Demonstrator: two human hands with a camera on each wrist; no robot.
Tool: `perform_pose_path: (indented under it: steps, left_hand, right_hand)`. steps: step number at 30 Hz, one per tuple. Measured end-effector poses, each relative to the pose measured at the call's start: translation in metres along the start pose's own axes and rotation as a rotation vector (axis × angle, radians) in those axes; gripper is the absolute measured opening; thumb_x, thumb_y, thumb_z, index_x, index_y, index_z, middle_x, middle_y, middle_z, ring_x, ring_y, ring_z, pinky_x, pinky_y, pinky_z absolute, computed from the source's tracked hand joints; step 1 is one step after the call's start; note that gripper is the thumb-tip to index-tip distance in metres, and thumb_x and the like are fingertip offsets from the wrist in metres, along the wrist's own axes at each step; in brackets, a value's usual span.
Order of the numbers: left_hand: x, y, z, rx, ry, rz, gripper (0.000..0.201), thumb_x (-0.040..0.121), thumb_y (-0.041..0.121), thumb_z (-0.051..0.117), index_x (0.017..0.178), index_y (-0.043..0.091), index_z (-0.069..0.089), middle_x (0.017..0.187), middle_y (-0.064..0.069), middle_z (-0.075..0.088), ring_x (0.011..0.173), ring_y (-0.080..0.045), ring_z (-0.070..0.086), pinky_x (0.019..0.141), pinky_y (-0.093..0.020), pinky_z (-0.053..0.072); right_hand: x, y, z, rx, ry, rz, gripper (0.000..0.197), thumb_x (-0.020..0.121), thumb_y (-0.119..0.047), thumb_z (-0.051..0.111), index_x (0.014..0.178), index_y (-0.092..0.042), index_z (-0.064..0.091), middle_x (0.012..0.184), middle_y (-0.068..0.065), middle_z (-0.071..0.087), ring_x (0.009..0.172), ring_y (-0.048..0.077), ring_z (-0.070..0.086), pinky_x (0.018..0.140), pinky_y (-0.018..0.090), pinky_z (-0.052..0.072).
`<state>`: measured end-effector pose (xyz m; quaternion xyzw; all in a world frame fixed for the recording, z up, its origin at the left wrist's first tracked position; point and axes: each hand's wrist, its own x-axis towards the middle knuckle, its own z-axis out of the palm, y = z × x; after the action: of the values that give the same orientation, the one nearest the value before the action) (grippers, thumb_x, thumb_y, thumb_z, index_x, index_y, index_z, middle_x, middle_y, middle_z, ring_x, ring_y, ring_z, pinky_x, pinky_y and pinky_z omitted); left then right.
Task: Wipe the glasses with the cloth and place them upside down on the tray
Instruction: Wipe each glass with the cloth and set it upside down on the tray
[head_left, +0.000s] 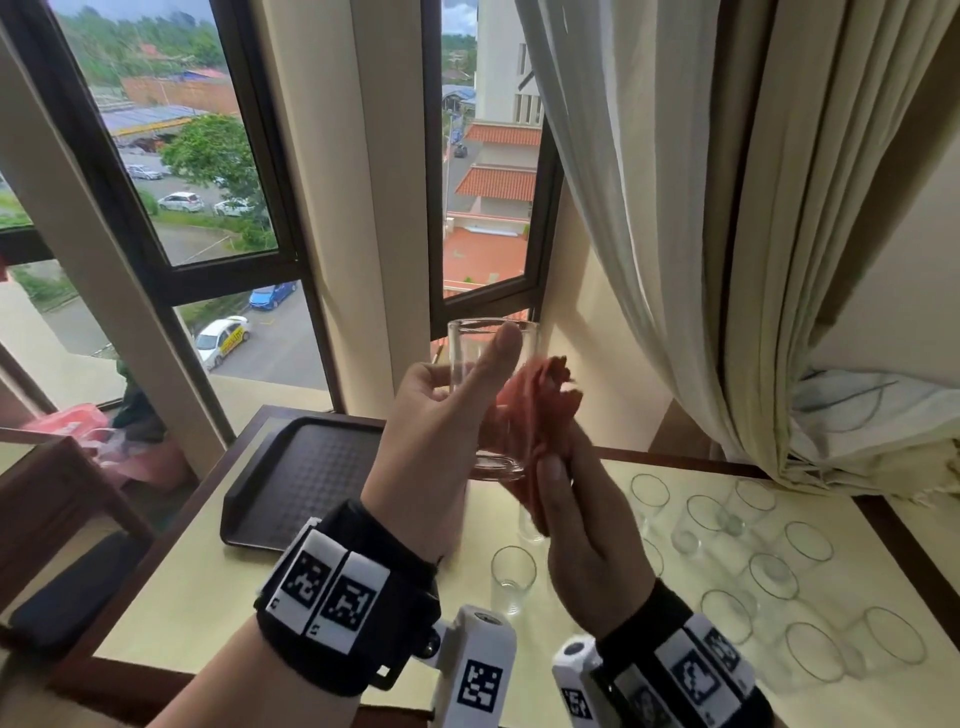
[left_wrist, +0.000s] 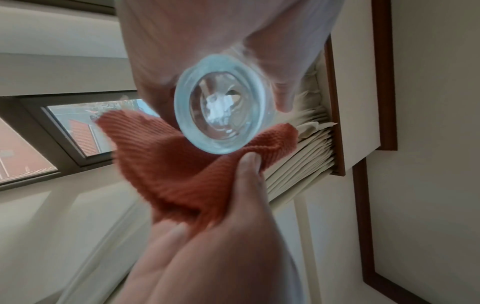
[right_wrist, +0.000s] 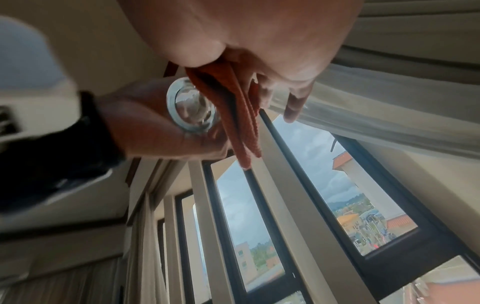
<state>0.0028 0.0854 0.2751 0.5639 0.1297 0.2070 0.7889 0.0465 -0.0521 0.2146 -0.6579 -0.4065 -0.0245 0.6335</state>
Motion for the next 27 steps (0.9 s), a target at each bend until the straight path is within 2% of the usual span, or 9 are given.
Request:
perform_pose_path:
  steps: [3,6,9,11,15,18,22,24,27]
  left_hand:
    - [-0.005,0.001,0.009,0.026,-0.026,0.011,0.089,0.074,0.075,0.064,0.120,-0.001,0.059,0.084,0.001,0.073,0.075,-0.009,0.070,0.069,-0.020,0.056]
    - [-0.006,-0.001,0.015,0.037,0.000,0.031,0.069,0.094,0.076,0.046,0.119,0.018,0.073,0.098,0.005,0.077,0.092,-0.009,0.070,0.087,-0.033,0.056]
    - [-0.005,-0.002,0.006,0.017,-0.053,0.005,0.039,0.114,0.050,0.042,0.121,0.024,0.070,0.113,0.001,0.076,0.106,-0.015,0.071,0.086,-0.031,0.060]
    - [-0.007,0.002,-0.002,0.001,-0.086,0.003,0.033,0.110,0.047,0.050,0.125,0.021,0.064,0.109,0.006,0.076,0.101,-0.012,0.073,0.080,-0.024,0.061]
    - [-0.008,0.004,-0.007,0.029,-0.054,0.022,0.081,0.096,0.078,0.039,0.132,0.010,0.065,0.122,-0.024,0.073,0.115,-0.041,0.072,0.105,-0.057,0.055]
    - [-0.010,0.002,-0.003,0.037,-0.018,0.007,0.079,0.090,0.081,0.041,0.125,0.017,0.071,0.118,-0.022,0.072,0.106,-0.038,0.073,0.096,-0.053,0.057]
    - [-0.015,0.003,0.007,0.020,-0.064,0.035,0.079,0.098,0.081,0.039,0.122,0.013,0.072,0.087,-0.004,0.068,0.083,-0.018,0.065,0.082,-0.042,0.052]
    - [-0.016,0.005,0.011,0.010,-0.059,0.048,0.077,0.098,0.081,0.039,0.121,0.016,0.074,0.093,-0.005,0.067,0.088,-0.020,0.062,0.087,-0.049,0.054]
    - [-0.015,0.009,0.008,-0.031,-0.045,0.058,0.065,0.106,0.069,0.040,0.119,0.016,0.075,0.108,-0.011,0.075,0.105,-0.029,0.069,0.105,-0.057,0.052]
  right_hand:
    - [0.023,-0.009,-0.007,-0.012,0.078,-0.001,0.051,0.112,-0.026,0.035,0.162,-0.019,0.037,0.154,-0.009,0.056,0.142,0.013,0.053,0.116,0.037,0.045]
    - [0.037,-0.030,-0.008,-0.062,0.071,-0.173,0.047,0.110,-0.012,0.036,0.156,-0.017,0.040,0.154,-0.008,0.053,0.143,0.012,0.051,0.115,0.026,0.041]
    - [0.026,-0.036,-0.001,-0.165,-0.001,-0.312,0.044,0.108,-0.008,0.040,0.152,-0.007,0.046,0.159,0.007,0.048,0.148,0.028,0.045,0.117,0.048,0.041]
    - [0.008,-0.025,0.004,-0.246,-0.028,-0.325,0.048,0.105,-0.011,0.041,0.152,0.000,0.048,0.168,0.010,0.036,0.157,0.037,0.031,0.122,0.060,0.033]
    - [-0.014,-0.003,0.007,-0.205,-0.027,-0.239,0.050,0.108,-0.018,0.041,0.155,-0.003,0.045,0.167,0.003,0.039,0.153,0.026,0.039,0.119,0.053,0.039]
    - [-0.003,-0.002,0.005,-0.015,0.026,-0.044,0.049,0.111,-0.031,0.038,0.159,-0.022,0.042,0.143,-0.009,0.059,0.129,0.003,0.056,0.102,0.039,0.046]
    - [0.022,-0.023,-0.002,0.051,0.085,-0.052,0.048,0.111,-0.021,0.036,0.158,-0.020,0.042,0.151,-0.011,0.057,0.142,0.017,0.053,0.113,0.033,0.044]
    - [0.028,-0.038,-0.002,0.015,0.068,-0.164,0.047,0.110,-0.013,0.036,0.155,-0.021,0.042,0.152,-0.015,0.054,0.142,0.015,0.052,0.114,0.031,0.043]
    - [0.018,-0.042,0.001,-0.121,0.004,-0.270,0.045,0.107,-0.006,0.038,0.150,0.003,0.047,0.159,0.011,0.048,0.147,0.031,0.046,0.116,0.053,0.041]
